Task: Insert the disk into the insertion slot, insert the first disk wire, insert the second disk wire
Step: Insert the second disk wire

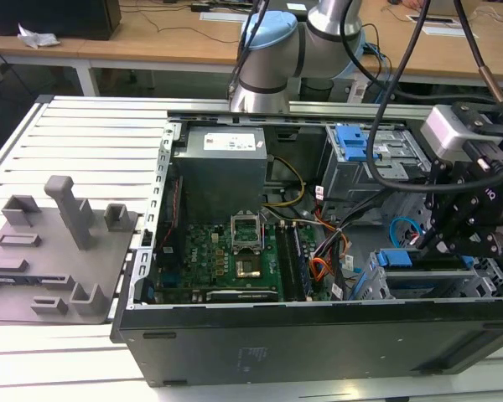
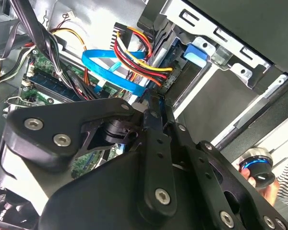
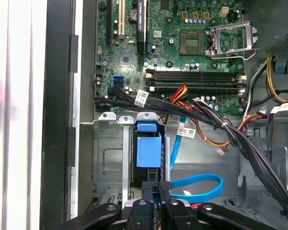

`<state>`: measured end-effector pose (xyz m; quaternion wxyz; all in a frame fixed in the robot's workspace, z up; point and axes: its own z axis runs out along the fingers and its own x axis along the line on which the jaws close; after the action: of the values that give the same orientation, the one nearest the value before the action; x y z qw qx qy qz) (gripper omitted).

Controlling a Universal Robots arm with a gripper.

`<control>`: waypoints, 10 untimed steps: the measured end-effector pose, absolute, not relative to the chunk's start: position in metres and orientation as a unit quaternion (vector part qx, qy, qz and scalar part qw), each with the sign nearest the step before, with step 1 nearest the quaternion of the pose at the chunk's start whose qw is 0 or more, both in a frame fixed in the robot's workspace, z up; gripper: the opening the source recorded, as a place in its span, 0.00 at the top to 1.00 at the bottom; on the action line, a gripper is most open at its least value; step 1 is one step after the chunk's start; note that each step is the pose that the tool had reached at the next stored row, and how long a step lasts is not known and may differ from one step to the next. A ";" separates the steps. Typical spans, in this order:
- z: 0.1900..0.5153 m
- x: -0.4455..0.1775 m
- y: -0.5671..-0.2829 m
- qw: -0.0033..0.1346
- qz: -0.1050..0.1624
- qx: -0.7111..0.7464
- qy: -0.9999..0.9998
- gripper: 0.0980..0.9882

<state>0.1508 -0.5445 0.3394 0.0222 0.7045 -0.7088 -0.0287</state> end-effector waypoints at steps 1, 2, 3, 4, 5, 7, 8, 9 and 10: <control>0.339 0.151 -0.545 0.022 -0.029 0.704 -0.709 0.93; 0.339 0.151 -0.545 0.022 -0.029 0.704 -0.709 0.93; 0.339 0.151 -0.545 0.022 -0.029 0.704 -0.709 0.91; 0.339 0.151 -0.545 0.022 -0.029 0.704 -0.709 0.91; 0.339 0.151 -0.545 0.022 -0.029 0.704 -0.709 0.91; 0.340 0.151 -0.545 0.022 -0.028 0.704 -0.709 0.84; 0.346 0.151 -0.545 0.022 -0.028 0.704 -0.709 0.84; 0.359 0.151 -0.544 0.022 -0.029 0.704 -0.709 0.84; 0.365 0.151 -0.542 0.022 -0.029 0.704 -0.709 0.84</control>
<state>0.1507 -0.5423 0.3652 0.0223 0.7044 -0.7088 -0.0285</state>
